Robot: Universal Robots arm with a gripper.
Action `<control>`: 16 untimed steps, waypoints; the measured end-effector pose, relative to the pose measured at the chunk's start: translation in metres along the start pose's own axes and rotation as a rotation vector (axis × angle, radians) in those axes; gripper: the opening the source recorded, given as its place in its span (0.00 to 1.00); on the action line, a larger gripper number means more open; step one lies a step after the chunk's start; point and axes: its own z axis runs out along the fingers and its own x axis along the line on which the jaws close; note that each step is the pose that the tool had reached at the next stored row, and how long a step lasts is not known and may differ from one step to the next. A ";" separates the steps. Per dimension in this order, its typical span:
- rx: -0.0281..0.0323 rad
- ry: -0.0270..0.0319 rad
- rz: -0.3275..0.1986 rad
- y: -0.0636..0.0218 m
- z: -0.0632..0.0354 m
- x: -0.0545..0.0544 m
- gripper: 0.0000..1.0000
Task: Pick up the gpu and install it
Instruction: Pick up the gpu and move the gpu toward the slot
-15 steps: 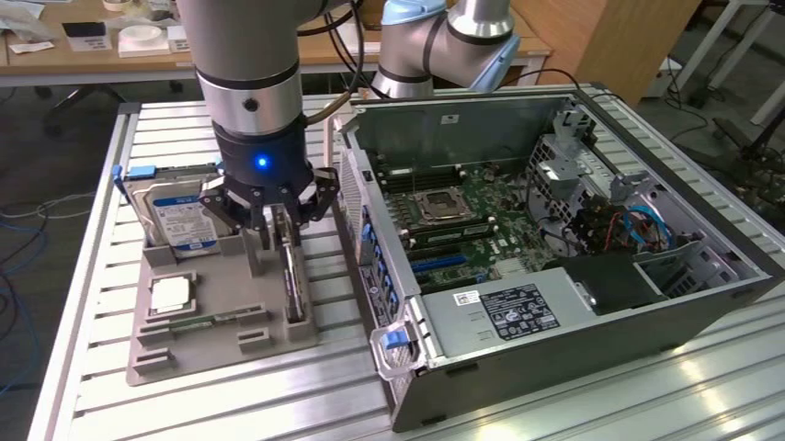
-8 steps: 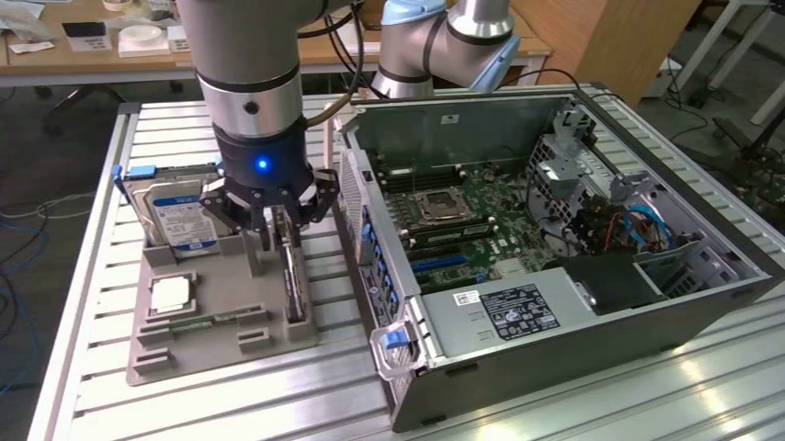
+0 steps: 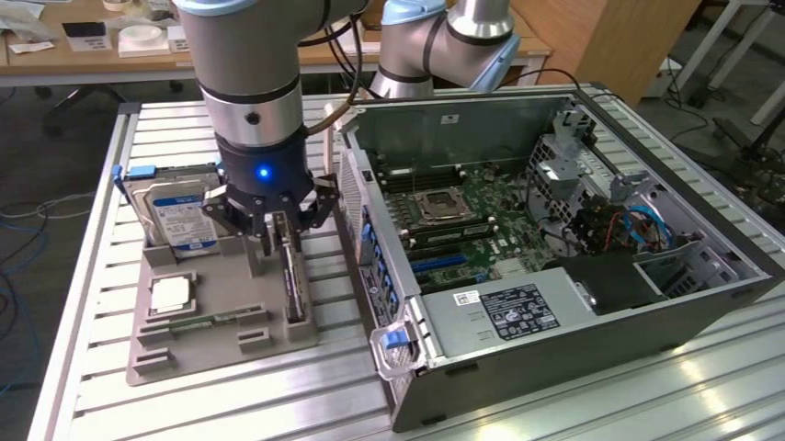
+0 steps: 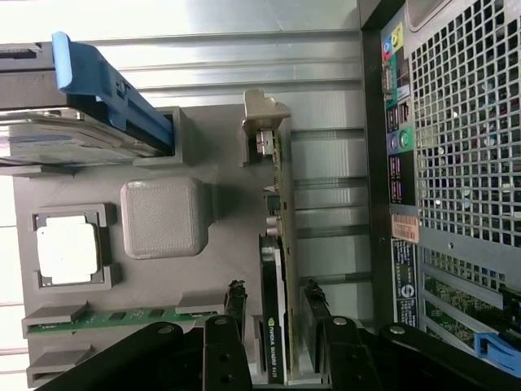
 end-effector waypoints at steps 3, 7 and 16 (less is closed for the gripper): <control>0.0001 0.0000 0.000 -0.0015 0.0005 0.000 0.42; 0.0000 -0.0002 0.000 -0.0047 0.0012 0.000 0.42; 0.0002 0.0000 0.000 -0.0062 0.0134 -0.001 0.42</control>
